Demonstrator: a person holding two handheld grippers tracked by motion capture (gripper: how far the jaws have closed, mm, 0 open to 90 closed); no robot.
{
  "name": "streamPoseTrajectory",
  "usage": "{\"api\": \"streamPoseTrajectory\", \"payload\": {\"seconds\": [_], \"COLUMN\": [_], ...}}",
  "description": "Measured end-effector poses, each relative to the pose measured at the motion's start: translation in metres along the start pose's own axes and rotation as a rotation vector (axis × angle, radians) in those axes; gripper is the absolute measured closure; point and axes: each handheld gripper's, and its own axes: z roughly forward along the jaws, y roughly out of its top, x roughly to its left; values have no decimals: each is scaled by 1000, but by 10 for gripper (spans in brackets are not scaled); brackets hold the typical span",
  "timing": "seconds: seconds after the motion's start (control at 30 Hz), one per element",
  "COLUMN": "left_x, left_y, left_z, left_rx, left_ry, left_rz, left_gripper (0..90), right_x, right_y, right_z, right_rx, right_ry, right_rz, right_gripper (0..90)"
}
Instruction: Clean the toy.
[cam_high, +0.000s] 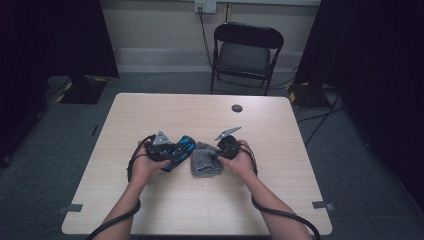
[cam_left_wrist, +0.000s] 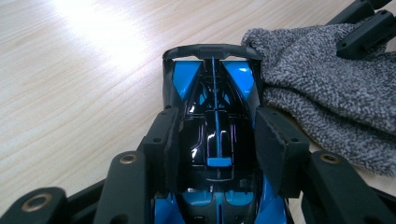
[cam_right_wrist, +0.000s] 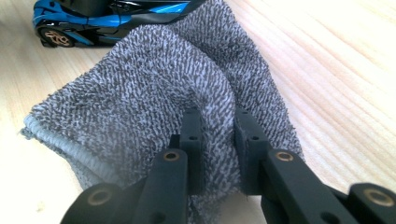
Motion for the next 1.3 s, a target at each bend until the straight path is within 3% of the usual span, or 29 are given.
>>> {"api": "streamPoseTrajectory", "payload": {"seconds": [0.3, 0.6, 1.0, 1.3], "left_x": [0, 0, 0, 0], "left_y": [0, 0, 0, 0], "left_z": [0, 0, 0, 1], "left_rx": [-3, -3, -3, 0], "left_ry": [0, 1, 2, 0], "left_rz": [-2, -1, -2, -6], "left_gripper": [517, 518, 517, 517], "right_x": [-7, -13, 1, 19], "right_y": [-2, -8, -8, -7], "right_z": [-4, -12, -24, -32], "right_rx": [-5, -17, -52, -75], "right_ry": [-41, -51, -17, 26], "right_rz": [19, 30, -11, -68], "right_gripper": [764, 765, 766, 766]}}
